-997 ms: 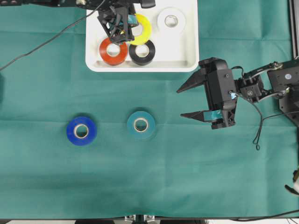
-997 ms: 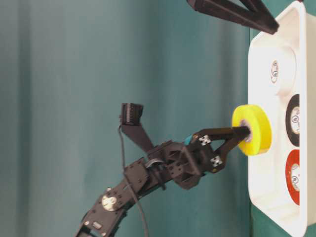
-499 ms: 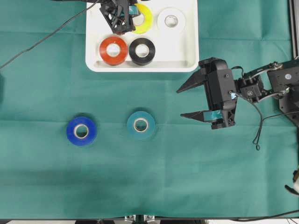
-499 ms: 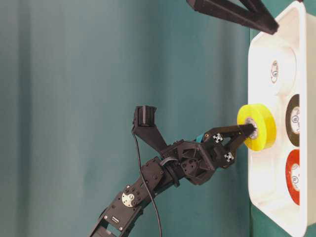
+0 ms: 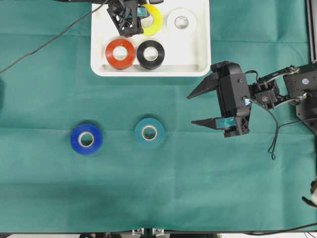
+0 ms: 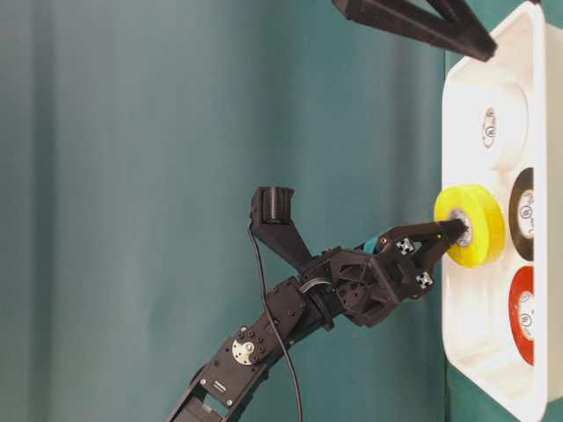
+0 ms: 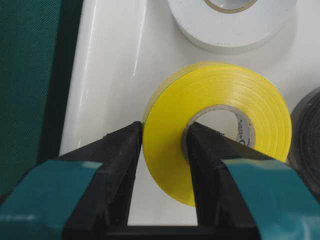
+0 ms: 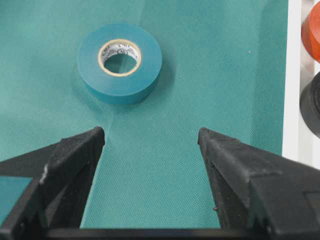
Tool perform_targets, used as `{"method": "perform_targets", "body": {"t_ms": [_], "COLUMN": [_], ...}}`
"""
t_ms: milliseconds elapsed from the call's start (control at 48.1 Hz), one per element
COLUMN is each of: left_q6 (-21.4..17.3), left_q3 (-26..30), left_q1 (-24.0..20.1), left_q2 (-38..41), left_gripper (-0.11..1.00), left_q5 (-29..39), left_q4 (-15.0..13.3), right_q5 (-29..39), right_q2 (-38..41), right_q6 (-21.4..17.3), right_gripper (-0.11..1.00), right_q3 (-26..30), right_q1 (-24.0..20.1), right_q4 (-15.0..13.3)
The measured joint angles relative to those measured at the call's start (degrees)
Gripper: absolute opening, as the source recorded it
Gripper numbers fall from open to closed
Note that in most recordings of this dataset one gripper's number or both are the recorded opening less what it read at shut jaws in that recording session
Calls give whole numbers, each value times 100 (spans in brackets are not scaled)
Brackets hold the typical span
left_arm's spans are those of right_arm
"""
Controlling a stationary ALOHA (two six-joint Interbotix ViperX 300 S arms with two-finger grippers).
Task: Put the tape alternately from left to right into the white case.
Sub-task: 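Withdraw the left gripper and move it over the blue tape roll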
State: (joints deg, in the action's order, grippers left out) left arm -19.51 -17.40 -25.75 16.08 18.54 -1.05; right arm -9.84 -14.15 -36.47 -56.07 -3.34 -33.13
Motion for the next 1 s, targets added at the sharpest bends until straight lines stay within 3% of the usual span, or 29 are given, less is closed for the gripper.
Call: {"method": "perform_targets", "body": {"t_ms": [104, 312, 374, 727, 997], "left_q6": [0, -9, -9, 44, 53], "left_q3": [-9, 0, -9, -114, -457], "left_q1": [0, 35, 53, 167, 703], "left_q2": [0, 0, -9, -229, -580], "left_gripper": [21, 81, 93, 95, 94], "left_q5": [-26, -53, -53, -18, 158], "left_q4": [-9, -9, -9, -9, -18], "right_q5": [0, 9, 0, 0, 9], "right_q2": [0, 26, 26, 26, 26], "right_q6": [0, 0, 0, 0, 9], "right_gripper": [81, 81, 81, 81, 81], "right_q3": [0, 0, -9, 0, 0], "right_q1": [0, 0, 0, 0, 0], "right_q4": [0, 0, 0, 0, 0]}}
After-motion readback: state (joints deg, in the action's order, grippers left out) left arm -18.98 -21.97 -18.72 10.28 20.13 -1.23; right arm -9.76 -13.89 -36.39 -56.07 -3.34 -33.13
